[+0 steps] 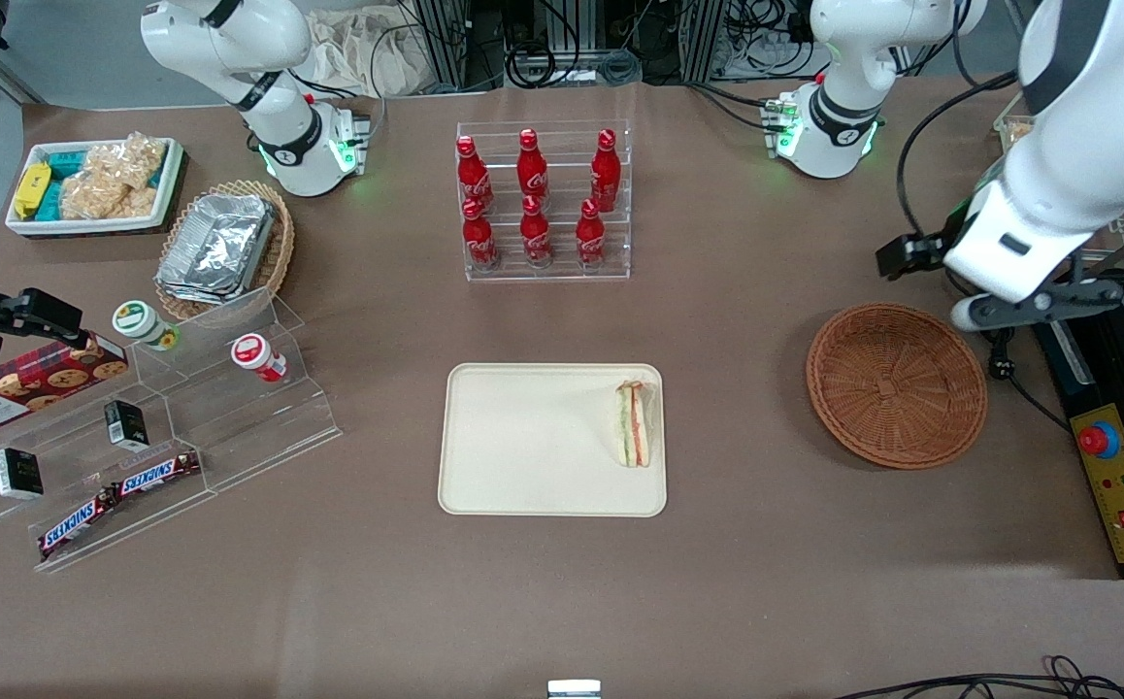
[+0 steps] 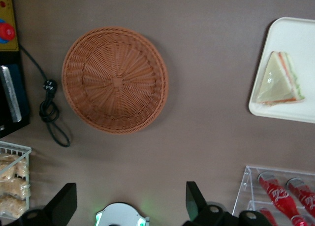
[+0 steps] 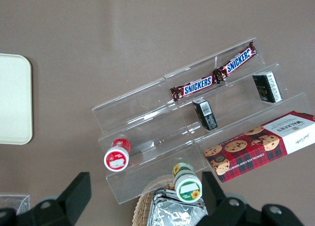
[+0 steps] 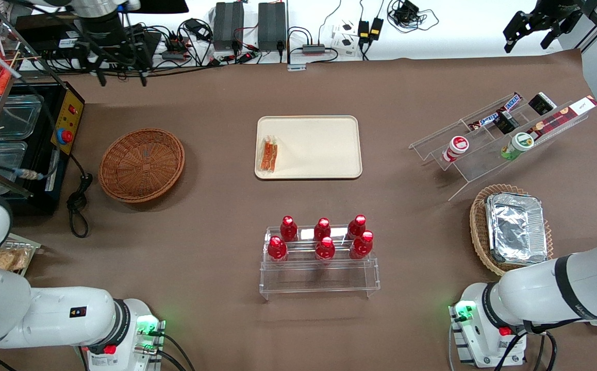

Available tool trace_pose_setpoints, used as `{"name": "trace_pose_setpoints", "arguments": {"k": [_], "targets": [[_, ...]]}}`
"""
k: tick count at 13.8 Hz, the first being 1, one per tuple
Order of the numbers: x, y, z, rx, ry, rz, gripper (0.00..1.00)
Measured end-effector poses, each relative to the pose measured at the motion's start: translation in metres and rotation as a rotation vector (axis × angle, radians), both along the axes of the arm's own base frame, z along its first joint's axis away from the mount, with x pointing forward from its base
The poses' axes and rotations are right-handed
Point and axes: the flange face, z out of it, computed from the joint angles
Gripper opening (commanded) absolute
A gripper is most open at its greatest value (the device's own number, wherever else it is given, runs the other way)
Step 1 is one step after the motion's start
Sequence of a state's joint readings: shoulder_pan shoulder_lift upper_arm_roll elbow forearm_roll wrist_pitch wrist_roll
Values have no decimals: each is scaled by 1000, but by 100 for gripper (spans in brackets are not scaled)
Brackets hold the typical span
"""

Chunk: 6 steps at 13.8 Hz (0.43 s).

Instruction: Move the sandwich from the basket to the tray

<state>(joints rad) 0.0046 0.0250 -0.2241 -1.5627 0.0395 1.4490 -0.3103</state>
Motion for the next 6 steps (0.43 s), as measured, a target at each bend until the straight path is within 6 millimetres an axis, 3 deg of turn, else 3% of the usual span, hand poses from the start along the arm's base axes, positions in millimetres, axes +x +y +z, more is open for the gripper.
{"name": "trace_pose_setpoints", "arguments": {"k": [3,6], "targets": [[-27,9,9,5,-5,-32,99],[-29,5,9,4,-12,-40,99]]}}
